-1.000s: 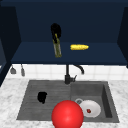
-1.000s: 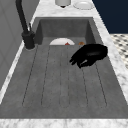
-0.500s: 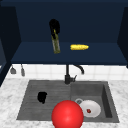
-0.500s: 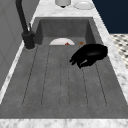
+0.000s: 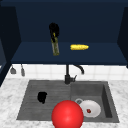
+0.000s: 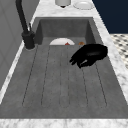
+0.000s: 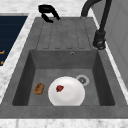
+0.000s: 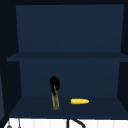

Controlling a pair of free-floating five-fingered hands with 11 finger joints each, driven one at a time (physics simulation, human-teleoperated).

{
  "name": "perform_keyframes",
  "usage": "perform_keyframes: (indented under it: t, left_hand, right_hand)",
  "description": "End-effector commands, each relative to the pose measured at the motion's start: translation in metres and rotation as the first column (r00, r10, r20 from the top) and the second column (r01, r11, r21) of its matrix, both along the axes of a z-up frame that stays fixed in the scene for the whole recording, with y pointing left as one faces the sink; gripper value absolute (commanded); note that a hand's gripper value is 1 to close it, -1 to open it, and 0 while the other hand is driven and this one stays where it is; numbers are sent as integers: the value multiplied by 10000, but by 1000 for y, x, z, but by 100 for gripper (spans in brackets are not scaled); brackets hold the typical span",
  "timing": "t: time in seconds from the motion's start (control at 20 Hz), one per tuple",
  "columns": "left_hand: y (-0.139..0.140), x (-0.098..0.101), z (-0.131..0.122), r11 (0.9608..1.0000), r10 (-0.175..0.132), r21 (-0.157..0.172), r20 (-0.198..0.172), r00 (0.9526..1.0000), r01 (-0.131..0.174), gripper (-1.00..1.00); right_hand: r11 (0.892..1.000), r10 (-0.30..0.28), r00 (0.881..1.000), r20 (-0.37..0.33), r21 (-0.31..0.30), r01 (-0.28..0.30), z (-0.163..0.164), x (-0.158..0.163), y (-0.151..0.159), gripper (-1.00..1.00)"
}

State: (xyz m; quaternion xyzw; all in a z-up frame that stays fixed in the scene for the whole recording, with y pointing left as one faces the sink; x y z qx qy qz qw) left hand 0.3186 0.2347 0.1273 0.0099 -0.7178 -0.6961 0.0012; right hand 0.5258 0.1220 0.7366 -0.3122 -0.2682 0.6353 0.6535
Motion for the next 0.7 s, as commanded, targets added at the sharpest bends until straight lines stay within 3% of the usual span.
perform_keyframes:
  t: [0.0, 0.3, 0.45, 0.6, 0.65]
  left_hand:
    - [0, 0, 0, 10000, 0, 0, 0, 10000, 0, 0]
    - [0, 0, 0, 10000, 0, 0, 0, 10000, 0, 0]
    - [0, 0, 0, 10000, 0, 0, 0, 10000, 0, 0]
    - [0, 0, 0, 10000, 0, 0, 0, 10000, 0, 0]
    - [0, 0, 0, 10000, 0, 0, 0, 10000, 0, 0]
  right_hand:
    - [9995, 306, 9989, 361, 51, -308, -25, -3, -3, 100]
    - [9961, 196, 9993, 320, 859, -223, -24, 5, -28, 100]
    - [9911, 238, 9987, 458, 1297, -295, -23, -7, -41, 100]
    - [9909, 59, 9979, 645, 1335, -145, -22, -20, -35, 100]
    - [9913, 15, 9976, 695, 1309, -106, -21, -21, -33, -100]
